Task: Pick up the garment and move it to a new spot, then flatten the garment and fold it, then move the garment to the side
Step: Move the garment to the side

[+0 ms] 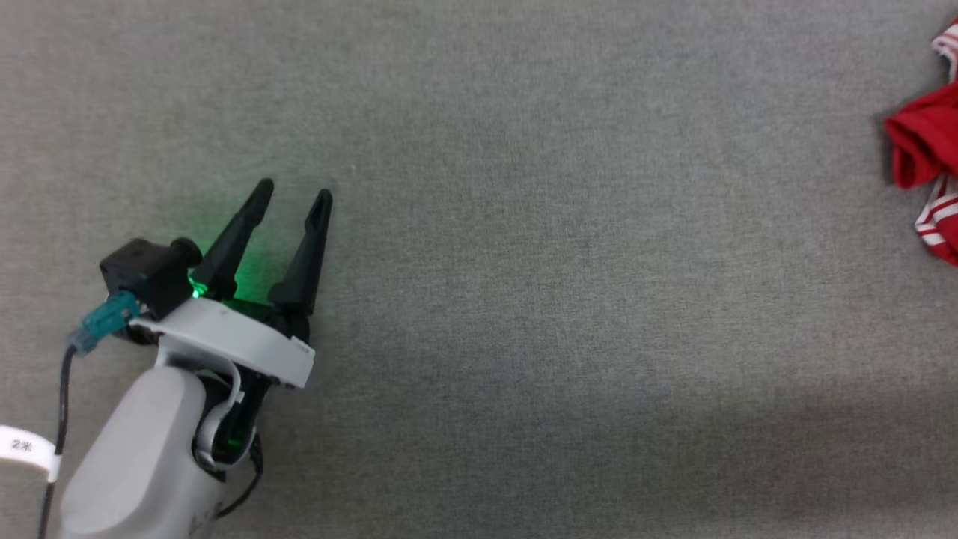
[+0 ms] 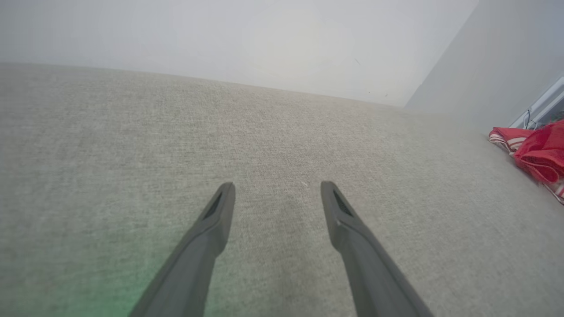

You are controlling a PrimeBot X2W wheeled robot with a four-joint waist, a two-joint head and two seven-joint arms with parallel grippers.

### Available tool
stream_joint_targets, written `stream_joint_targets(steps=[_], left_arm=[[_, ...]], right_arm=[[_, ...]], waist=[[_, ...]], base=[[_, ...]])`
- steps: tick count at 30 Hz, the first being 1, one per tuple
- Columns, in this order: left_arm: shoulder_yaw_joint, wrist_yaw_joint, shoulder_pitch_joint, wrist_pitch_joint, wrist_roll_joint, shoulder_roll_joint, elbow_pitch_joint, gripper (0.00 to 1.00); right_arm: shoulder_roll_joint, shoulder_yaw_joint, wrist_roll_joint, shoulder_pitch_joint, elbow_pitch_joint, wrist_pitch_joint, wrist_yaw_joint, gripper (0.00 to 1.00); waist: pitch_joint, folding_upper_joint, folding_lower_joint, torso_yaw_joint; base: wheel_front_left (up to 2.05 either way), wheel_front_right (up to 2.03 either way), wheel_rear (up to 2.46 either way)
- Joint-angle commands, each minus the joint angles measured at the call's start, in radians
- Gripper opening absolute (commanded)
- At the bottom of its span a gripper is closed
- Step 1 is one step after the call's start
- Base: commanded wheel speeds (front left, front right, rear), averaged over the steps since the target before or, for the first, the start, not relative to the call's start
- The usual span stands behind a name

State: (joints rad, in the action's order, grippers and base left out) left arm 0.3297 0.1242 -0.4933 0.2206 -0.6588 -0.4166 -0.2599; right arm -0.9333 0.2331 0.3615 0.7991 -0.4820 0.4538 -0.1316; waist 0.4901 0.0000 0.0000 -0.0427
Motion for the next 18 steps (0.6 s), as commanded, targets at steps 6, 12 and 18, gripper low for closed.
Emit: stream_joint_targets(steps=[6,12,18], left_arm=[[0.022,0.005,-0.037,0.006,-0.009,-0.01,-0.008,1.0],[0.03,0.004,-0.047,0.012,-0.017,-0.021,-0.031,1.0],[0.043,0.004,-0.053,0.018,-0.02,-0.022,-0.047,1.0]], right_arm=[[-0.015,0.018,-0.102,0.052,-0.084,-0.083,0.002,0.0],[0.04,-0.003,-0.154,0.088,-0.169,-0.132,0.002,0.0],[0.086,-0.039,-0.227,0.108,-0.247,-0.16,0.002,0.0]], waist=[[0.065,0.0,0.0,0.014],[0.082,0.0,0.0,0.03],[0.076,0.0,0.0,0.041]], base=[[0.0,0.0,0.0],[0.0,0.0,0.0],[0.0,0.0,0.0]])
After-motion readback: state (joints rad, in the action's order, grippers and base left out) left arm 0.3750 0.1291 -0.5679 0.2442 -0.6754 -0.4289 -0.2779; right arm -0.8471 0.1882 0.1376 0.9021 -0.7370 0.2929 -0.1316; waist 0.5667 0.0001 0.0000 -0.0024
